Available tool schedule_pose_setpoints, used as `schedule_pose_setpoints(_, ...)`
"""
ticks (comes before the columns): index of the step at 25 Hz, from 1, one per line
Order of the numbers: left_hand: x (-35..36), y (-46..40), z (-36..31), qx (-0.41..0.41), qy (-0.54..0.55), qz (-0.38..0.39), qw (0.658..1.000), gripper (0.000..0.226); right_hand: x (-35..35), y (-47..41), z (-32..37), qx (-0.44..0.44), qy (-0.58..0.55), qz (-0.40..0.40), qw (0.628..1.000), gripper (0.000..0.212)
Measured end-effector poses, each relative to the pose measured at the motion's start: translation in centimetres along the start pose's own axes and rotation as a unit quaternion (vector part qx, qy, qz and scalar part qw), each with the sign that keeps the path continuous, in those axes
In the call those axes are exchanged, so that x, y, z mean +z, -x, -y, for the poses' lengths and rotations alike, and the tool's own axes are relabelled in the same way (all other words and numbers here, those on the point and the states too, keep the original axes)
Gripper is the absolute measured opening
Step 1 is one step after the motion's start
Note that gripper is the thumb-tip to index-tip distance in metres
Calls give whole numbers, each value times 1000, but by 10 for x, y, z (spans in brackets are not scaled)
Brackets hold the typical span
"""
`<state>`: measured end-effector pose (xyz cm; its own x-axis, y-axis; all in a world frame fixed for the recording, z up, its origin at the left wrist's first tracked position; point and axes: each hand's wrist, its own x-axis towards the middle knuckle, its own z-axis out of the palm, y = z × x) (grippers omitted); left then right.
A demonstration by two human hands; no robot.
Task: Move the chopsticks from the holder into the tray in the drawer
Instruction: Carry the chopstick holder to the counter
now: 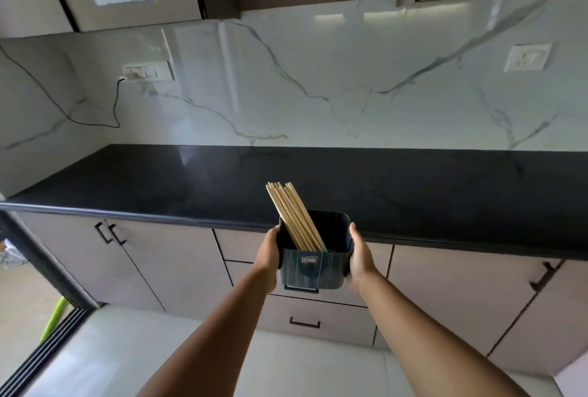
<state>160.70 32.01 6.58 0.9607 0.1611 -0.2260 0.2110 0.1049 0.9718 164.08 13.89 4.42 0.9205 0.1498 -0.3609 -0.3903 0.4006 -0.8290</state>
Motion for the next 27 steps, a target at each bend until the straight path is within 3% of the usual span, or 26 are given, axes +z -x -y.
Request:
schedule_pose_setpoints(7,-28,-147,-45,-43,57,-5,997,42,63,-135,36,-16,3,-69,997,61)
schedule_pose_setpoints(15,-31,-291,-48,-96,13,-16,995,44,75,-276,62,-4,13,-97,995,67)
schedule_pose_setpoints(24,-22,-376,-38,-152,38,17,987,40,63,-352,57,14,-19,-152,988,66)
schedule_pose_setpoints(27,-21,-386,-33,-159,64,16,985,42,64,-359,49,0,-64,-145,987,49)
